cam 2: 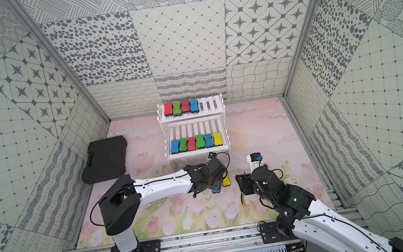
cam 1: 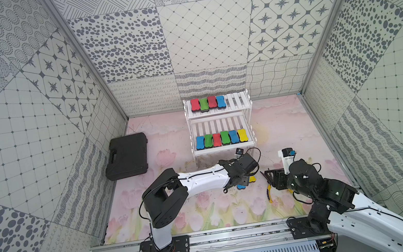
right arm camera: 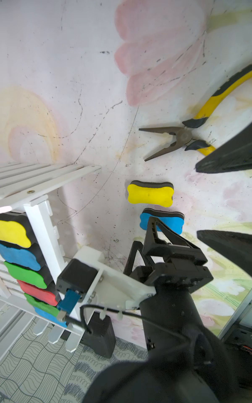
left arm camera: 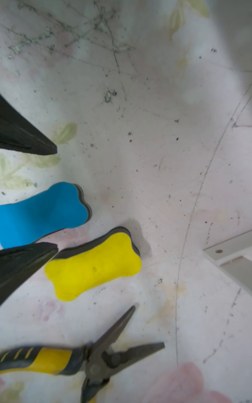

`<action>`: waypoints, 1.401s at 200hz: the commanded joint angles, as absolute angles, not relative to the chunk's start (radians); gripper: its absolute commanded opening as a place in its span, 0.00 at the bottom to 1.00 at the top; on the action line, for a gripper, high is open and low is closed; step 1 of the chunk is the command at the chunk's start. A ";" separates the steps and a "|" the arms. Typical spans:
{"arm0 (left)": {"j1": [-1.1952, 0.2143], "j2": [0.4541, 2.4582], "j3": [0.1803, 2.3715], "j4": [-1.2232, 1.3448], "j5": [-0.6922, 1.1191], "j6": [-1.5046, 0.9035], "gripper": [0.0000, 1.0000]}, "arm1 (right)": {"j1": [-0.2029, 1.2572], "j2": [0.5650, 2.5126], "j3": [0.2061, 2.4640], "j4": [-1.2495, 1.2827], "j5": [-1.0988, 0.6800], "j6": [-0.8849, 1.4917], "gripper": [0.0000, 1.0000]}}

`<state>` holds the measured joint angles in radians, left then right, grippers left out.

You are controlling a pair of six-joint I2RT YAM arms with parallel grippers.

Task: Remove the whiteboard erasers from the shelf
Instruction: Place the whiteboard eraser at the center of the board, then pick up the whiteboard eraser from the shelf.

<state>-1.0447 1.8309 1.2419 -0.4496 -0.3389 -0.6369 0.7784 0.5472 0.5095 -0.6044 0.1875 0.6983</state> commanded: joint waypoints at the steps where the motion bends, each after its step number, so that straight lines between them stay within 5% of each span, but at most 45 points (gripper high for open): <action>1: -1.032 1.682 1.177 -0.523 -0.392 -0.680 0.69 | 0.775 0.615 0.619 -0.569 0.184 0.657 0.46; 73: -1.000 1.304 0.972 -0.560 -0.461 -0.756 0.99 | 0.709 1.157 1.247 -0.508 0.129 0.411 0.47; 198: -0.940 1.057 0.809 -0.631 -0.468 -0.835 1.00 | 0.569 1.890 2.160 -0.775 0.101 0.300 0.49; 280: -0.924 1.022 0.826 -0.678 -0.499 -0.824 0.99 | 0.580 2.018 2.320 -0.866 0.098 0.282 0.50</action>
<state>-0.9325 1.0340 0.8162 -0.6250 -0.4587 -0.8154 0.5713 2.0003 2.2829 -0.8543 0.0975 0.3008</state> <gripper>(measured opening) 0.994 0.492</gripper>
